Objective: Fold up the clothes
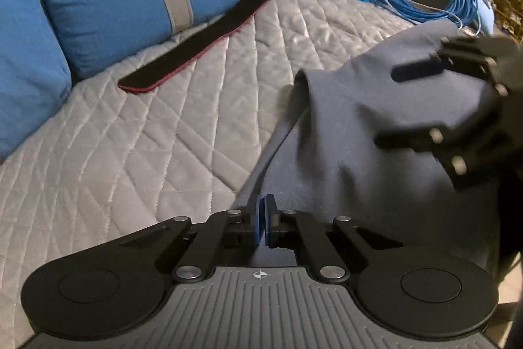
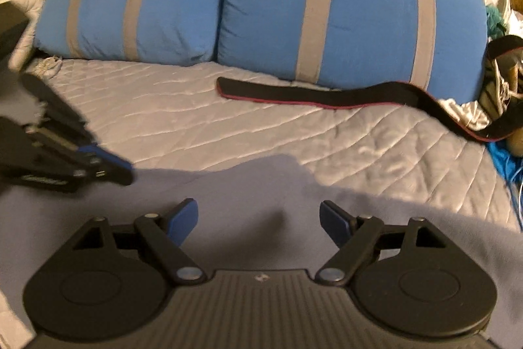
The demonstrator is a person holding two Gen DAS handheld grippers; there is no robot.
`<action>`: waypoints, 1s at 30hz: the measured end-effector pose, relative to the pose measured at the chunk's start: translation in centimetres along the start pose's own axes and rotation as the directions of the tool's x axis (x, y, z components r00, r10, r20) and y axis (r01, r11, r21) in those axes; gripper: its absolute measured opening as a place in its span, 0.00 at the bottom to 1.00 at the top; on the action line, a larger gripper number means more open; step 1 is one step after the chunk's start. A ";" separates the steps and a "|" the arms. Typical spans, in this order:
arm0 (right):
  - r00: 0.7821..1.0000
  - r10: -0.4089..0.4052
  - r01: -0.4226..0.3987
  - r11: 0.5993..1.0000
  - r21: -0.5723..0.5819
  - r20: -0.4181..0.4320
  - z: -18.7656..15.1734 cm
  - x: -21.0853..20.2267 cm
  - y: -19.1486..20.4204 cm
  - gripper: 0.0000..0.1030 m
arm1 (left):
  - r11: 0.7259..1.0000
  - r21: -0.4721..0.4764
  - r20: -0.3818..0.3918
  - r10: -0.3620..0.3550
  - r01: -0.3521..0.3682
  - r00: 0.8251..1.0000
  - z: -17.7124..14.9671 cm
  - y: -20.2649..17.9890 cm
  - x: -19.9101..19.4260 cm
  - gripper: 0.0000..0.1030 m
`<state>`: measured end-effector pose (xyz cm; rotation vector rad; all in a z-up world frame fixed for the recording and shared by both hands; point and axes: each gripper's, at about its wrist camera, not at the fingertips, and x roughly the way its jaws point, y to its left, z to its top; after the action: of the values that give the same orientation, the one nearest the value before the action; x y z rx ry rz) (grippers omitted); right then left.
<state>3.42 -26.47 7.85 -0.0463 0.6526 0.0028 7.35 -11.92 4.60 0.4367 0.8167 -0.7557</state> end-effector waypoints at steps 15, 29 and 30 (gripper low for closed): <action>0.940 0.329 -0.305 0.927 0.219 -0.086 2.7 8.4 -9.2 0.50 | 0.980 -0.183 0.070 -0.064 0.075 0.996 -1.3 2.5 -1.7 0.02; 0.943 0.330 -0.306 0.903 0.301 -0.032 2.6 8.8 -10.6 0.02 | 0.963 -0.252 0.013 -0.098 0.098 0.995 -1.8 4.0 -1.4 0.02; 0.950 0.310 -0.287 0.908 0.304 -0.029 2.7 8.7 -10.7 0.02 | 0.963 -0.254 0.009 -0.092 0.091 0.996 -1.8 4.2 -1.4 0.02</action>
<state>12.13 -37.13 5.14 0.3467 0.7259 0.2004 8.96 -7.47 4.82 0.1712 0.9283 -0.7245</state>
